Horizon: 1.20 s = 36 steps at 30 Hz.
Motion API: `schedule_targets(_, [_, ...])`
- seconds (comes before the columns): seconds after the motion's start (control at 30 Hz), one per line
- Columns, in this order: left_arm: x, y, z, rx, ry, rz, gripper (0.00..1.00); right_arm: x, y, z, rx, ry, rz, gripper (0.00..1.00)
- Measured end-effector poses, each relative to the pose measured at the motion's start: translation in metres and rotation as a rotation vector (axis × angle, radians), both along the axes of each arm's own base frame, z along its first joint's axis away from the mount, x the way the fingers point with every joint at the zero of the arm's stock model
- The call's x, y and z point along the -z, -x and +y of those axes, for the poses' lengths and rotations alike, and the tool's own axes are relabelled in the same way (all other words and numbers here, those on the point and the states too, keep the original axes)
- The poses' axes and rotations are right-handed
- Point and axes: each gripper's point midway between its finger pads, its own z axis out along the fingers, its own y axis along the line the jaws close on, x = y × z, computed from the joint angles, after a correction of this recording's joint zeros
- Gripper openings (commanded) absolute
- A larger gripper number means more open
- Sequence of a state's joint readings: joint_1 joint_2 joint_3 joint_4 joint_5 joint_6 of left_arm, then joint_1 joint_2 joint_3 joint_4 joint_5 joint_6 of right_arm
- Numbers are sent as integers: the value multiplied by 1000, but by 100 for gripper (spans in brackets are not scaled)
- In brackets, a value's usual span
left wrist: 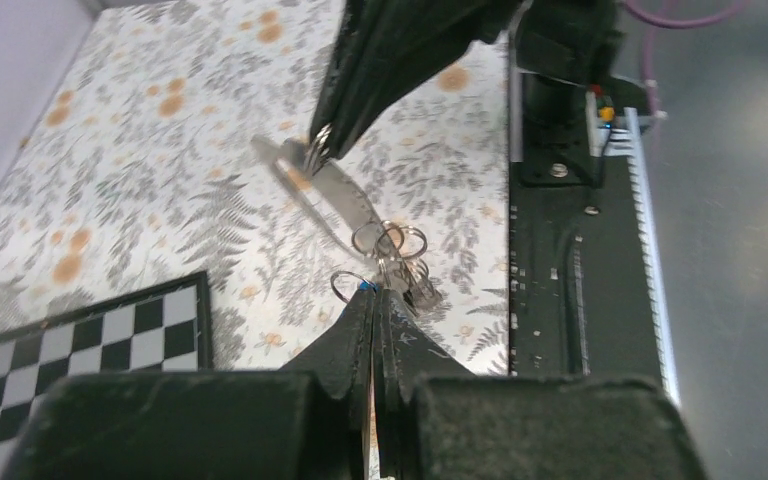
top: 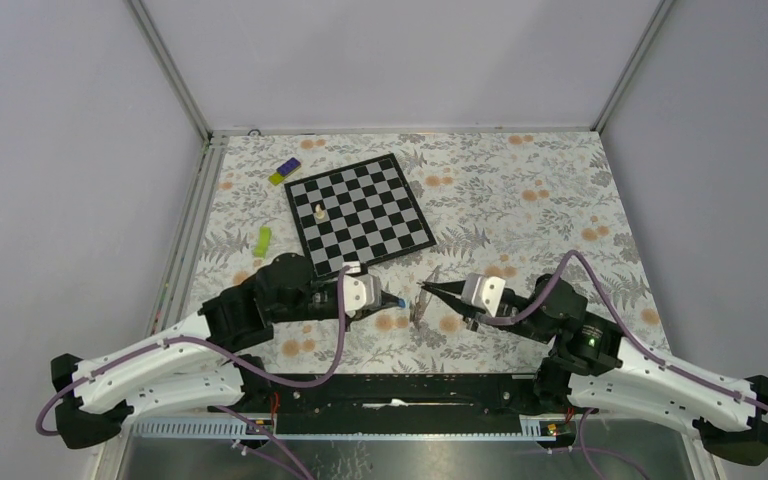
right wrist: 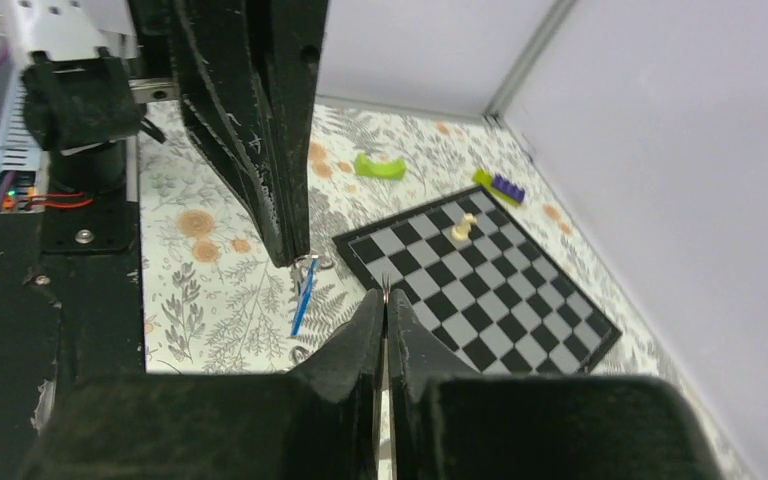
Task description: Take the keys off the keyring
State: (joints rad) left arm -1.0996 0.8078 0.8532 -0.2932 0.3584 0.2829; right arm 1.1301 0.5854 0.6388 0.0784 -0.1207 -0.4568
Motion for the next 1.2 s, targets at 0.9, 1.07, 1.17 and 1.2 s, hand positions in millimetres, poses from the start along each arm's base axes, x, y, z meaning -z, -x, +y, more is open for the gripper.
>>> schedule_targets(0.9, [176,-67,37,-718,18,428,46,23,-43,-22,349,-77,313,0])
schedule_targets(1.07, [178,-70,36,-739,40,447,53,26,-41,-22,347,-78,321,0])
schedule_targets(1.17, [169,-72,36,-744,76,441,59,26,-40,-25,345,-85,319,0])
schedule_targets(1.2, [165,-73,36,-745,92,439,61,25,-40,-26,344,-90,317,0])
